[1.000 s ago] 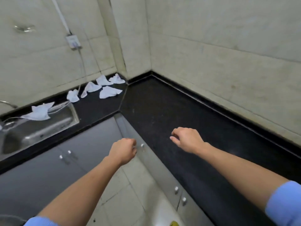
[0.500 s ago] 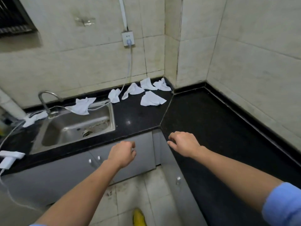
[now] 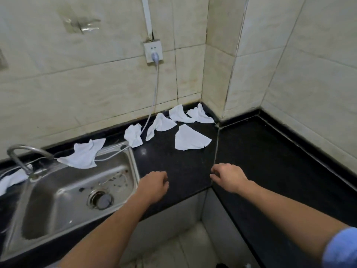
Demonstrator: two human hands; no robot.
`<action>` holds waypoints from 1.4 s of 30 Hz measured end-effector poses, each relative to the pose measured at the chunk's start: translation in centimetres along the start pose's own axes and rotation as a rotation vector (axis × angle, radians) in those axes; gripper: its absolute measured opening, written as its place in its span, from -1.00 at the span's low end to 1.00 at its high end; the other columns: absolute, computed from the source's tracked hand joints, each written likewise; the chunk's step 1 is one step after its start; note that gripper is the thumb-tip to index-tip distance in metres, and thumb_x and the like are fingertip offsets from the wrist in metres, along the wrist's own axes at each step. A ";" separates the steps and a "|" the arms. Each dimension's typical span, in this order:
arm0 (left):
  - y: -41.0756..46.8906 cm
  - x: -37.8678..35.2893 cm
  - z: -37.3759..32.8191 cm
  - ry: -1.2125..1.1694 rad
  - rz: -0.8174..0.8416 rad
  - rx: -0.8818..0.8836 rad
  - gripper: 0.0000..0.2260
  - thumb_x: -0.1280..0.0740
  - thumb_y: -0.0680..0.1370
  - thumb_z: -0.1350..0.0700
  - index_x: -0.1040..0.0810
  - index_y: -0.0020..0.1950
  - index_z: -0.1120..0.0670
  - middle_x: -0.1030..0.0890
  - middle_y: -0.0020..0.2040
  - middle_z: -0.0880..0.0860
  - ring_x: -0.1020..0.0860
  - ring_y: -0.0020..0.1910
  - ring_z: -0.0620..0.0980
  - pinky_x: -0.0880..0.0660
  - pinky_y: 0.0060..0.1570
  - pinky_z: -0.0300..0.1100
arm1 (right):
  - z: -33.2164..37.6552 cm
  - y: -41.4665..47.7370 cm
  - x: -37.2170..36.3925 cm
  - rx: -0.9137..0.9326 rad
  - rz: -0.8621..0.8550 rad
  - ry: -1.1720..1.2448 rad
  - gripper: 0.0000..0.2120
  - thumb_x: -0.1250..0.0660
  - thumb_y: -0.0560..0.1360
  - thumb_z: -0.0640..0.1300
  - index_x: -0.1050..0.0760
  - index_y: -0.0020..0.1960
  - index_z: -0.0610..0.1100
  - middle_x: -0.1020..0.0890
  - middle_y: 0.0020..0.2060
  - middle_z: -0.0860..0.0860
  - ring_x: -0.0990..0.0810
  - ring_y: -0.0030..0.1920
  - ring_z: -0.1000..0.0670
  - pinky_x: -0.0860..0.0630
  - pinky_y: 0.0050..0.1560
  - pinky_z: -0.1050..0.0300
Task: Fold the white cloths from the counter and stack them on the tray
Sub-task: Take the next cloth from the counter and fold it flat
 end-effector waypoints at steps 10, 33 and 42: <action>10.7 -2.6 6.1 -0.078 0.064 0.090 -0.85 -0.25 0.51 -0.01 -0.55 0.01 -0.02 -0.64 -0.04 0.01 -0.58 0.00 0.08 -0.52 -0.05 -0.06 | -2.8 18.7 -4.4 -0.073 0.140 -0.004 -0.66 -0.20 0.53 0.09 -0.45 0.24 -0.03 -0.54 0.14 -0.04 -0.54 0.12 -0.11 -0.51 0.07 -0.01; 24.0 -11.9 14.1 -0.325 0.356 0.297 -0.92 -0.33 0.47 0.03 -0.55 -0.12 0.02 -0.63 -0.19 0.03 -0.60 -0.14 0.05 -0.54 -0.10 -0.04 | 3.9 19.8 -16.0 -0.174 0.484 0.633 -0.56 -0.39 0.48 0.02 -0.44 0.32 -0.03 -0.54 0.13 0.00 -0.55 0.04 0.04 -0.43 0.11 0.23; 26.9 -15.9 11.5 -0.282 0.430 0.397 -0.69 -0.36 0.44 -0.15 -0.53 -0.13 0.11 -0.59 -0.18 0.05 -0.58 -0.20 0.04 -0.49 -0.28 -0.13 | -3.1 27.1 -12.5 -0.414 0.236 0.282 -0.64 -0.26 0.55 0.01 -0.36 0.30 -0.07 -0.53 0.12 -0.07 -0.57 0.03 -0.09 -0.46 -0.10 0.07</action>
Point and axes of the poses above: each hand's wrist, its own y-axis towards the middle knuckle, its own x-axis out of the back of the hand, z = x × y, the point moved 10 cm from there along y, towards the middle knuckle
